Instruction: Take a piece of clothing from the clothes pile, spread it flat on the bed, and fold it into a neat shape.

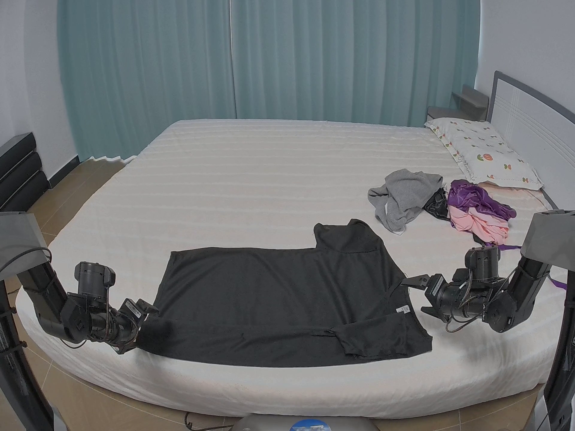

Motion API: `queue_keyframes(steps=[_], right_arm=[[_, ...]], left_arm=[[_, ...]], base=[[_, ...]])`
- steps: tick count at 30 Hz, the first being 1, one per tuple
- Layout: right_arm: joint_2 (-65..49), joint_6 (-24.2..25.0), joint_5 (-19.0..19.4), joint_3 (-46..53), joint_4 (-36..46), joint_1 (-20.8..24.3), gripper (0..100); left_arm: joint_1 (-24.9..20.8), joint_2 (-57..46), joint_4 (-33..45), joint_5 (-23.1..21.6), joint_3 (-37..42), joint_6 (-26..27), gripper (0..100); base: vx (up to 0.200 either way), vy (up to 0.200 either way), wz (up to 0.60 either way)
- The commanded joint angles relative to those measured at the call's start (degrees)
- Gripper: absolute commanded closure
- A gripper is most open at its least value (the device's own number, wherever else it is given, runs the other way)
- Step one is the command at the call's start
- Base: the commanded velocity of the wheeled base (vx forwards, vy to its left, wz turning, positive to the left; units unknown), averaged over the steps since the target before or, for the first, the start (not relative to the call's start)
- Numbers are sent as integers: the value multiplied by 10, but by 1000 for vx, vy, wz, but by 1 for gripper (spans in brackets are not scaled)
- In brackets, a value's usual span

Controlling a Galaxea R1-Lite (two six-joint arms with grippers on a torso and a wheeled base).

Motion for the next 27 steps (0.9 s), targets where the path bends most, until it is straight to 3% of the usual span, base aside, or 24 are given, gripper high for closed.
queue_keyframes(steps=[1,27], right_arm=[[0,0,0,0,0,-2,0],[-2,2,1,3,0,-5,0]], left_arm=[[0,-1,-6,0,-1,-9,0],[1,-3,-5,1,-4,-16,0]], base=[[0,0,0],[0,0,0]])
